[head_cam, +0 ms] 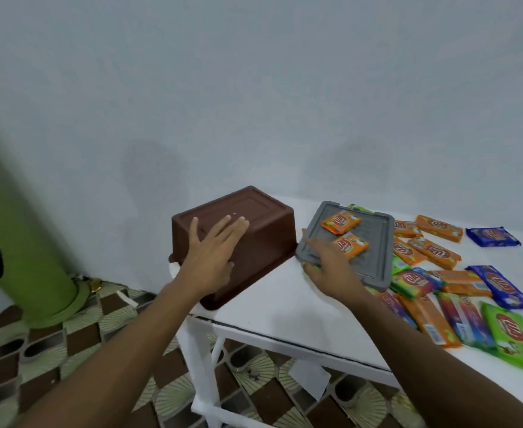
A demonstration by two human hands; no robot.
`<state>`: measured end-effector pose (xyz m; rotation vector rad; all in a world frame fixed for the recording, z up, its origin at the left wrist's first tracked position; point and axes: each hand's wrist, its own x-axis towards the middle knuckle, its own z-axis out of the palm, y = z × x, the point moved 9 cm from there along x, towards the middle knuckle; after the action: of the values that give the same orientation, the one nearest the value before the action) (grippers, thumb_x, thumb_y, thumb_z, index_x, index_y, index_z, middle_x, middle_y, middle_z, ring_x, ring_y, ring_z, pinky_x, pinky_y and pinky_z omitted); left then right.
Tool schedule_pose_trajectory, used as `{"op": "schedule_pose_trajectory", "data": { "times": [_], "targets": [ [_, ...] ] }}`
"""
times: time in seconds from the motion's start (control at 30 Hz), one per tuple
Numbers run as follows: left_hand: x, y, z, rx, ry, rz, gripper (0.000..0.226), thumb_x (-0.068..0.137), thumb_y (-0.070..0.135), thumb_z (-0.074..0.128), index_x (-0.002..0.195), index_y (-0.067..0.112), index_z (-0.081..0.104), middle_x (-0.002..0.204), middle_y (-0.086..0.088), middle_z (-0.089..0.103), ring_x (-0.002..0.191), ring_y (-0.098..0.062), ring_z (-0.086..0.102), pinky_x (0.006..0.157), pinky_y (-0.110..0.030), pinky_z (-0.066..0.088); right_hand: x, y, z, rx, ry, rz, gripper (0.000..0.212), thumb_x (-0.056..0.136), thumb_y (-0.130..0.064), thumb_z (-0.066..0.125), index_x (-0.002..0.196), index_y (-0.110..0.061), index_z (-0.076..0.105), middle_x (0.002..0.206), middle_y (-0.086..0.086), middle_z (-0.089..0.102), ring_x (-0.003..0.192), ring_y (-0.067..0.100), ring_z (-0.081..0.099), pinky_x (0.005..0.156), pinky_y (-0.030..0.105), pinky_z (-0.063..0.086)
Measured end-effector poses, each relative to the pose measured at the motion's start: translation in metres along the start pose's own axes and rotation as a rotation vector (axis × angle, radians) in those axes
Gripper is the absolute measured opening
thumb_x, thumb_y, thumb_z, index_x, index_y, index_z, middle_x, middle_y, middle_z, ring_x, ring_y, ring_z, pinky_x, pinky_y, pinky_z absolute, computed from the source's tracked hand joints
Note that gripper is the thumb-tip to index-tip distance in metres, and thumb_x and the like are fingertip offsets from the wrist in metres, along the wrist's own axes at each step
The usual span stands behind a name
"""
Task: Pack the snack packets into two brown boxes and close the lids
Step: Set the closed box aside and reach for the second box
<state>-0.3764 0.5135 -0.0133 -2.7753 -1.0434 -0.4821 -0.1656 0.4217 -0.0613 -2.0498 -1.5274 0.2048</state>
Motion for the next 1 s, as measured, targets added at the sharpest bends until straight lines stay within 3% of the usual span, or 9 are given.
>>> {"op": "schedule_pose_trajectory", "data": {
  "times": [0.13, 0.23, 0.33, 0.4, 0.5, 0.6, 0.73, 0.9, 1.0],
  "targets": [
    [-0.029, -0.071, 0.008, -0.269, 0.093, -0.462, 0.101, 0.082, 0.038, 0.073, 0.154, 0.018, 0.004, 0.161, -0.009, 0.006, 0.146, -0.031, 0.012, 0.117, -0.052, 0.018, 0.027, -0.029, 0.019, 0.204, -0.069, 0.162, 0.077, 0.091, -0.024, 0.063, 0.153, -0.017, 0.019, 0.157, 0.005, 0.029, 0.144, 0.025, 0.028, 0.116, 0.042, 0.028],
    [-0.053, -0.104, 0.028, -0.599, 0.133, -0.699, 0.081, 0.085, 0.031, 0.071, 0.148, 0.013, 0.022, 0.148, -0.013, 0.033, 0.131, -0.032, 0.041, 0.107, -0.048, 0.041, 0.042, -0.038, 0.039, 0.295, -0.156, 0.272, 0.086, 0.090, -0.022, 0.060, 0.155, -0.018, 0.004, 0.160, 0.009, 0.022, 0.148, 0.030, 0.016, 0.117, 0.048, 0.023],
    [-0.069, -0.114, 0.037, -0.715, 0.150, -0.760, 0.065, 0.087, 0.027, 0.069, 0.141, 0.012, 0.035, 0.136, -0.010, 0.052, 0.122, -0.030, 0.053, 0.102, -0.046, 0.046, 0.045, -0.059, 0.055, 0.338, -0.231, 0.279, 0.076, 0.088, -0.015, 0.060, 0.151, -0.017, 0.017, 0.145, 0.009, 0.045, 0.133, 0.030, 0.041, 0.111, 0.043, 0.031],
    [-0.074, -0.123, 0.030, -0.753, 0.182, -0.794, 0.060, 0.086, 0.035, 0.068, 0.137, 0.016, 0.042, 0.130, -0.007, 0.058, 0.117, -0.028, 0.056, 0.099, -0.045, 0.048, 0.048, -0.070, 0.048, 0.412, -0.129, 0.244, 0.069, 0.087, -0.016, 0.060, 0.148, -0.020, 0.028, 0.135, 0.006, 0.054, 0.113, 0.021, 0.053, 0.101, 0.038, 0.042],
    [-0.067, -0.140, -0.006, -0.725, 0.347, -0.742, 0.053, 0.089, 0.043, 0.063, 0.134, 0.020, 0.049, 0.115, -0.001, 0.063, 0.104, -0.023, 0.060, 0.091, -0.037, 0.051, 0.059, -0.086, 0.007, 0.504, 0.110, 0.079, 0.061, 0.090, -0.032, 0.061, 0.145, -0.029, 0.036, 0.133, -0.004, 0.053, 0.112, 0.011, 0.051, 0.100, 0.034, 0.042],
    [-0.048, -0.151, -0.043, -1.027, 0.499, -0.601, 0.039, 0.097, 0.035, 0.053, 0.132, 0.016, 0.054, 0.113, -0.003, 0.063, 0.099, -0.019, 0.061, 0.078, -0.016, 0.048, 0.062, -0.089, -0.046, 0.606, 0.240, -0.018, 0.052, 0.091, -0.048, 0.056, 0.140, -0.040, 0.041, 0.129, -0.013, 0.054, 0.115, 0.009, 0.053, 0.099, 0.036, 0.045],
    [-0.013, -0.136, -0.065, -1.324, 0.498, -0.425, 0.037, 0.092, 0.038, 0.051, 0.126, 0.023, 0.058, 0.121, 0.003, 0.063, 0.113, -0.012, 0.059, 0.090, -0.026, 0.046, 0.050, -0.063, -0.092, 0.691, 0.286, -0.028, 0.050, 0.091, -0.047, 0.060, 0.138, -0.041, 0.044, 0.130, -0.018, 0.055, 0.121, -0.002, 0.051, 0.103, 0.031, 0.043],
    [0.027, -0.106, -0.060, -0.902, 0.292, -0.369, 0.031, 0.097, 0.025, 0.053, 0.128, 0.024, 0.056, 0.124, 0.000, 0.056, 0.113, -0.022, 0.058, 0.099, -0.039, 0.046, 0.027, -0.029, -0.110, 0.474, 0.383, 0.119, 0.028, 0.097, -0.035, 0.054, 0.123, -0.027, 0.059, 0.112, -0.003, 0.068, 0.108, 0.015, 0.063, 0.088, 0.035, 0.052],
    [0.040, -0.089, -0.048, -0.756, 0.152, -0.369, 0.041, 0.098, 0.029, 0.053, 0.136, 0.017, 0.051, 0.134, -0.007, 0.052, 0.125, -0.026, 0.049, 0.104, -0.036, 0.037, 0.013, -0.006, -0.103, 0.417, 0.295, 0.239, 0.026, 0.099, -0.030, 0.051, 0.118, -0.018, 0.063, 0.107, 0.004, 0.068, 0.099, 0.021, 0.064, 0.088, 0.042, 0.053]
  ]
}}
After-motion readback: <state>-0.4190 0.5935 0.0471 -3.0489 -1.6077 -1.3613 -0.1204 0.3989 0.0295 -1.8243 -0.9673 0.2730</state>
